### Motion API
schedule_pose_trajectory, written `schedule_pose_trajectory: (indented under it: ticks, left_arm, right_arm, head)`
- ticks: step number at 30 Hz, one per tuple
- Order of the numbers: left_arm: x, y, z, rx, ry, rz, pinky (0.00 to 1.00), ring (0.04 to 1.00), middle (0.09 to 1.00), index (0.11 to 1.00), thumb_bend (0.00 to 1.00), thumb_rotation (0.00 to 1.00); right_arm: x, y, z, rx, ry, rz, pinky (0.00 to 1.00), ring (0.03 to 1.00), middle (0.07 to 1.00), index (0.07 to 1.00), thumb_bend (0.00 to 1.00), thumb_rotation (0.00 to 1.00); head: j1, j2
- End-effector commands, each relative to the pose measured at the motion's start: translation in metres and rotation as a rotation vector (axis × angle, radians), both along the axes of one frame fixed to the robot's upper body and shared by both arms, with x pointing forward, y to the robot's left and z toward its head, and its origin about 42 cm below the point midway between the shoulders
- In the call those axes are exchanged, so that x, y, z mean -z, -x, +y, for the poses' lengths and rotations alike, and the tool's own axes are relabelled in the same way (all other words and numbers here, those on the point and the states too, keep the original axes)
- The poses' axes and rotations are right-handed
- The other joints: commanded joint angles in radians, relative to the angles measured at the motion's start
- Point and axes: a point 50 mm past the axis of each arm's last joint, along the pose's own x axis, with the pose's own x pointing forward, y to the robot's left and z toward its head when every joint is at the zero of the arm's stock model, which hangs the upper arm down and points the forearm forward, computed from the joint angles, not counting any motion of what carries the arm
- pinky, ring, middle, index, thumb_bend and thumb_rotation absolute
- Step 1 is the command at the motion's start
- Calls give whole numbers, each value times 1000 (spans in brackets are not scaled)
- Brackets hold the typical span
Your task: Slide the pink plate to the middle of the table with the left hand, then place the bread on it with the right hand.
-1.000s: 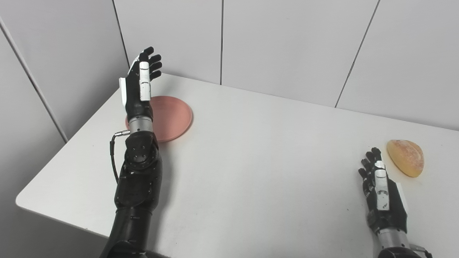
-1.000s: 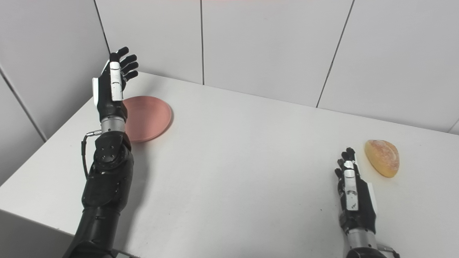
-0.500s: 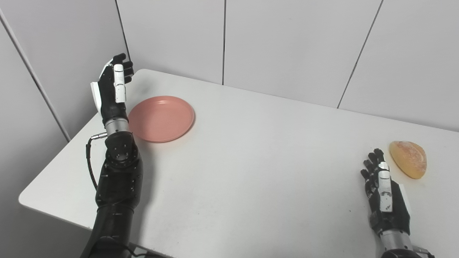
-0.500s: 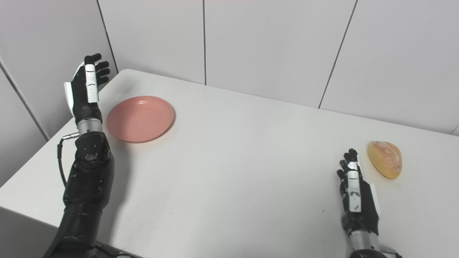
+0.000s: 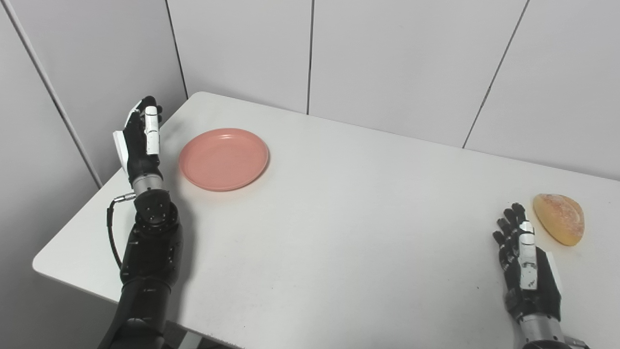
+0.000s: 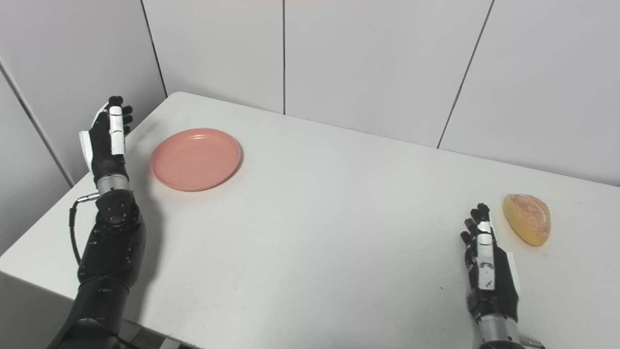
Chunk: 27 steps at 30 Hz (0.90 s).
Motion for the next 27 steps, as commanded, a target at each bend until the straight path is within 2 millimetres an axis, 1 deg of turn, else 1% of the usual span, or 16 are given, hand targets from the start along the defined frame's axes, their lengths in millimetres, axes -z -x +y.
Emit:
schedule_pose_trajectory:
  ticks: [1, 8, 10, 14, 17, 21, 27]
  left_arm:
    - [-24, -9, 5, 7, -43, -89, 808, 796, 786, 778, 692, 1000]
    - [-7, -15, -1, 62, 9, -16, 826, 821, 809, 794, 687, 1000]
    - [-2, -16, -3, 86, 45, -12, 842, 835, 821, 801, 687, 1000]
    - [6, -19, -8, 109, 113, -17, 835, 832, 814, 798, 695, 1000]
    - [11, -22, -13, 136, 89, 21, 817, 828, 817, 806, 703, 1000]
    - [14, -24, -17, 160, 46, 65, 820, 834, 825, 813, 724, 1000]
    - [18, -28, -23, 208, 70, 103, 845, 860, 851, 843, 729, 1000]
  right_arm:
    - [-13, -5, -3, 10, 2, -59, 1000, 1000, 1000, 1000, 747, 984]
    - [-13, -6, -3, 14, -1, -63, 1000, 1000, 1000, 1000, 757, 978]
    - [-13, -6, -3, 18, -1, -69, 1000, 1000, 1000, 1000, 754, 972]
    - [-13, -7, -3, 10, 6, -77, 1000, 1000, 1000, 1000, 747, 983]
    - [-14, -8, -3, 14, 5, -80, 1000, 1000, 1000, 1000, 756, 974]
    - [-15, -7, -3, 15, 7, -81, 1000, 1000, 1000, 1000, 757, 978]
    - [-16, -8, -3, 21, 6, -86, 1000, 1000, 1000, 1000, 757, 978]
  head:
    - [0, 1]
    - [2, 1]
    - [2, 1]
    - [4, 4]
    - [2, 4]
    - [2, 6]
    - [5, 8]
